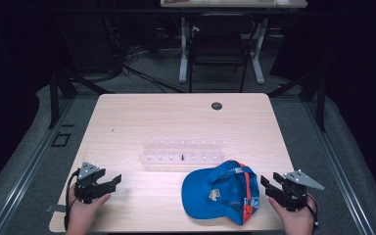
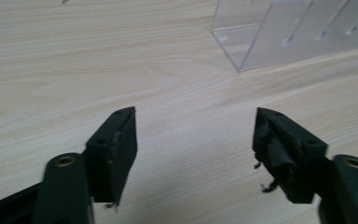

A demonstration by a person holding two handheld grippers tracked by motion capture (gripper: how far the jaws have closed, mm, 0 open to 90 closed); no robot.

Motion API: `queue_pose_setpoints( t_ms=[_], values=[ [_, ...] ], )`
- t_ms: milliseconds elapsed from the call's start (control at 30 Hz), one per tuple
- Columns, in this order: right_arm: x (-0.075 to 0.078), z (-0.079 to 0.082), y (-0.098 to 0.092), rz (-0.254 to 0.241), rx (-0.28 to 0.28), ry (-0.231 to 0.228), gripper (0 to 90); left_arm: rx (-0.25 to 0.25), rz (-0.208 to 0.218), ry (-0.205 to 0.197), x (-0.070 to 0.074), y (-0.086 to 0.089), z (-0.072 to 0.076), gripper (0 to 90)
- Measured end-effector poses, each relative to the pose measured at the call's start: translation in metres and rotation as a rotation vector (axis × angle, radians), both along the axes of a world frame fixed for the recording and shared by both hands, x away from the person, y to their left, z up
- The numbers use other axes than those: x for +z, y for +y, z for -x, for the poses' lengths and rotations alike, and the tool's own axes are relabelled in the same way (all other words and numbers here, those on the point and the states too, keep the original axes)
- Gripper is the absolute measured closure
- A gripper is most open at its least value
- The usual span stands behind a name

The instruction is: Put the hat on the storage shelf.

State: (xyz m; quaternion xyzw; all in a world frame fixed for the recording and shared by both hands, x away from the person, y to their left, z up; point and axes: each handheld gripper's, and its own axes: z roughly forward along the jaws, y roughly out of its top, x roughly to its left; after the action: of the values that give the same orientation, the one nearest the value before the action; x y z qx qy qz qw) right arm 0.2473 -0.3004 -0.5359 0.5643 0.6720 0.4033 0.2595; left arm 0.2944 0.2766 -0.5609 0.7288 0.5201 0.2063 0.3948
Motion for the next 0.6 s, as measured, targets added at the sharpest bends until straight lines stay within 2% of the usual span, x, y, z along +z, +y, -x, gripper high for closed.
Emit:
queue_pose_setpoints(
  t_ms=[67,133,233,300,400,500,600],
  values=[
    [0.0015,0.0002,0.0042,0.005,0.01,0.019,51.2,0.0,0.009,0.008,0.0001,0.0,0.0005,34.1],
    [0.0024,-0.0004,0.0067,-0.015,0.005,0.069,52.7,-0.006,0.027,0.017,-0.0003,-0.0003,0.0006,35.1],
    [0.0021,-0.0008,0.0075,-0.011,0.001,0.074,54.9,-0.012,0.042,0.021,-0.0009,-0.0009,0.001,37.8],
    [0.0009,-0.0019,0.0079,-0.006,0.01,0.097,57.3,-0.025,0.049,0.013,-0.0009,-0.0014,0.0014,38.0],
    [0.0026,-0.002,0.0076,-0.021,0.007,0.134,57.8,-0.025,0.037,0.006,0.0008,-0.0031,0.0033,41.2],
    [0.0062,-0.0013,0.0078,-0.043,0.002,0.144,57.1,-0.024,0.019,-0.001,0.002,-0.0043,0.0046,44.3],
    [0.008,-0.0013,0.0085,-0.035,0.003,0.155,57.1,-0.022,0.011,-0.001,0.0035,-0.004,0.0048,45.7]
  ],
)
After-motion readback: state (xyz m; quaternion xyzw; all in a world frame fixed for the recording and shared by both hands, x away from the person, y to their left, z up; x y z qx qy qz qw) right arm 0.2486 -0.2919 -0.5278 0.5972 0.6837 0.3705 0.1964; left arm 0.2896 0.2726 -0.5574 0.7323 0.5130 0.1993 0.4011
